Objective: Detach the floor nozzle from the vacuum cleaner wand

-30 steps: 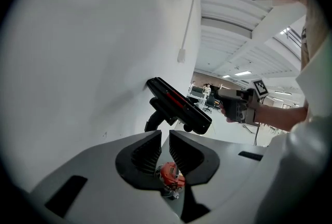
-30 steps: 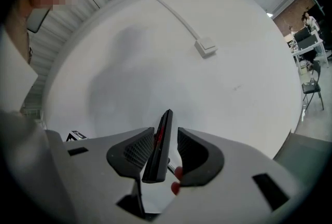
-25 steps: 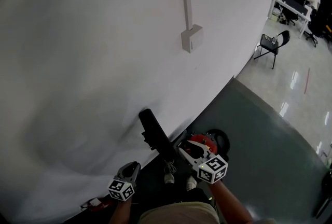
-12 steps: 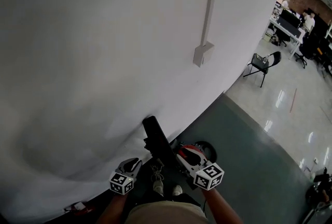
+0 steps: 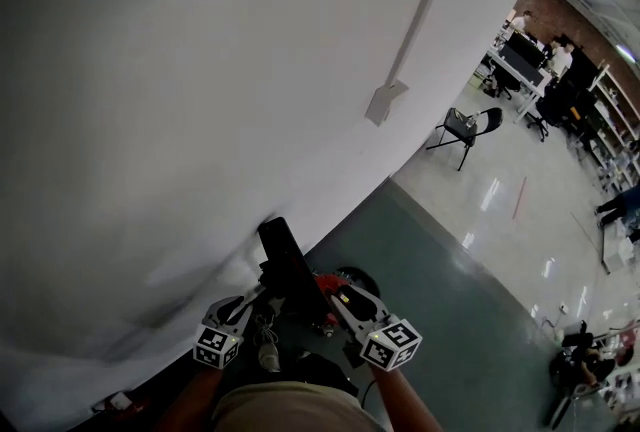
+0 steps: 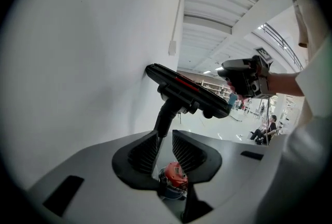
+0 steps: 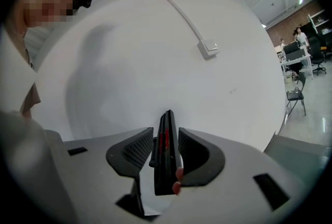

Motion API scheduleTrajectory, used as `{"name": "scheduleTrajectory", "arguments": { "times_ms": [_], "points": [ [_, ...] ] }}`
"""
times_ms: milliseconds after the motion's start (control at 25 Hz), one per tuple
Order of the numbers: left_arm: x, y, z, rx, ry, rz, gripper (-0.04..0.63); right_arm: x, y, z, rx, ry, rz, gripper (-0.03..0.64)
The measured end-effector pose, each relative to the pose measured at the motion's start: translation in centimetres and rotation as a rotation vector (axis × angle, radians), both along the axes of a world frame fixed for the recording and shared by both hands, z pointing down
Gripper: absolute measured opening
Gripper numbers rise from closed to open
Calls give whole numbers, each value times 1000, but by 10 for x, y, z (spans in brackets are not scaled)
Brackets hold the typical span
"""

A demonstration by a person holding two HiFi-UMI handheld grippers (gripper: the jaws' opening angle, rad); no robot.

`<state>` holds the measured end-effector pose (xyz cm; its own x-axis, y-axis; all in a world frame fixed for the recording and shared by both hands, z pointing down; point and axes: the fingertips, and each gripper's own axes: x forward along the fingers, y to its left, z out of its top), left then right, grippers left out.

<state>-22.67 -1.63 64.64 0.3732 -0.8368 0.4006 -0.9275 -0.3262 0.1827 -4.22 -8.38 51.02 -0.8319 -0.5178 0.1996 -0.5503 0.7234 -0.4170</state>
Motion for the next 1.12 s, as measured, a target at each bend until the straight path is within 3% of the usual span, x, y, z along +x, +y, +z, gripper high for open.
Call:
{"name": "scheduleTrajectory", "arguments": {
  "times_ms": [240,600,800,960,1120],
  "points": [
    [7,2,24,-20,36,65,96,-4,22,1,-11,53,40,183],
    [7,-19,44,-48,-55,123,163,-13,22,32,-79,9,73,250],
    [7,-39,65,-78,-120,124,235,-32,-11,44,-120,9,-45,275],
    [17,-54,72,-92,-127,140,247,-51,-33,54,-140,55,-175,281],
    [23,-62,81,-99,-135,152,249,-76,-32,70,-236,71,-327,285]
  ]
}}
